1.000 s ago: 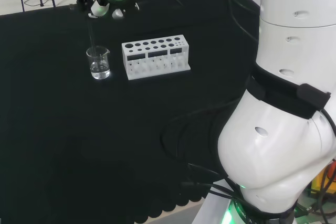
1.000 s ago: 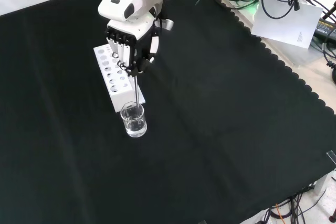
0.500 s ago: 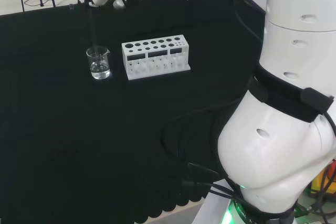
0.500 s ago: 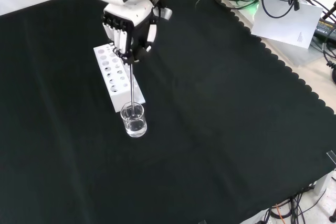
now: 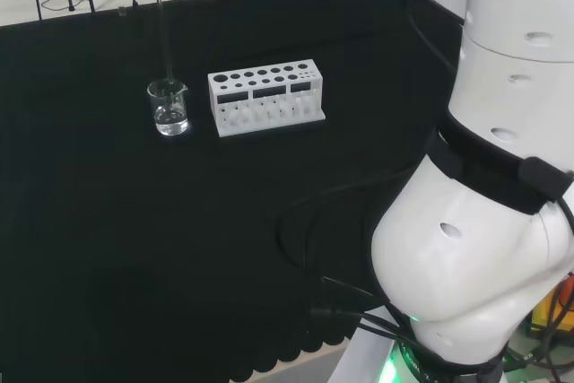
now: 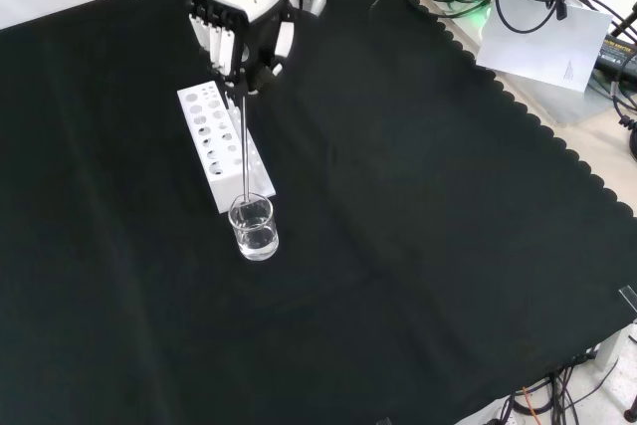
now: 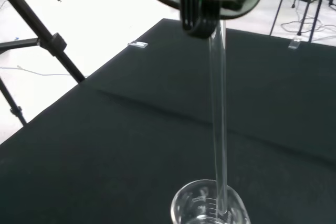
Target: Put the glass rod back on the white test tube rack.
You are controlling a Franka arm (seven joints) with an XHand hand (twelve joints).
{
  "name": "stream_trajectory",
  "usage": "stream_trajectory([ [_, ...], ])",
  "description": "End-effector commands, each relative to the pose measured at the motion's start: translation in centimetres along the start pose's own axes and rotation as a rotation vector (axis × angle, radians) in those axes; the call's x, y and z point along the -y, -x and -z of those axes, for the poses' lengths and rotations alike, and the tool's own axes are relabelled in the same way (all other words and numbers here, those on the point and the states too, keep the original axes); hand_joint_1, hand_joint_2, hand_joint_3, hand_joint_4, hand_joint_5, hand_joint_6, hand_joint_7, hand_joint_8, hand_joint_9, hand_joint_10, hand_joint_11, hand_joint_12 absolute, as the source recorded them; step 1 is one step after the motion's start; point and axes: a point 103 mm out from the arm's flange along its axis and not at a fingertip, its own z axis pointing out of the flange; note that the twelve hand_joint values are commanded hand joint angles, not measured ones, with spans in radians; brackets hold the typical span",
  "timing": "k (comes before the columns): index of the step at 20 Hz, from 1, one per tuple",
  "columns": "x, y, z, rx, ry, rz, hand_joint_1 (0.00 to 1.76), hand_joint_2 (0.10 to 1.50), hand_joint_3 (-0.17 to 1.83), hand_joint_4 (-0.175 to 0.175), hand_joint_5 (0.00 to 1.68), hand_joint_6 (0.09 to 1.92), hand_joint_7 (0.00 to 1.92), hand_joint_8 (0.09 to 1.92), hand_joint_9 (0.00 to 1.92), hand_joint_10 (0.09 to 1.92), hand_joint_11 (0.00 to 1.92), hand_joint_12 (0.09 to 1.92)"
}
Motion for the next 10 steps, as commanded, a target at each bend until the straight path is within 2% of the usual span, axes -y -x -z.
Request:
stream_trajectory([
  [1,3.2,3.0,2.6,0.007,0.014,-0.09,1.32,0.69,0.63,-0.175,1.18,0.55,1.33,0.82,1.83,0.5,1.71,0.58],
  [10,5.7,9.1,3.8,0.022,0.029,-0.191,1.32,0.69,0.63,-0.175,1.18,0.55,1.33,0.82,1.83,0.5,1.7,0.58],
])
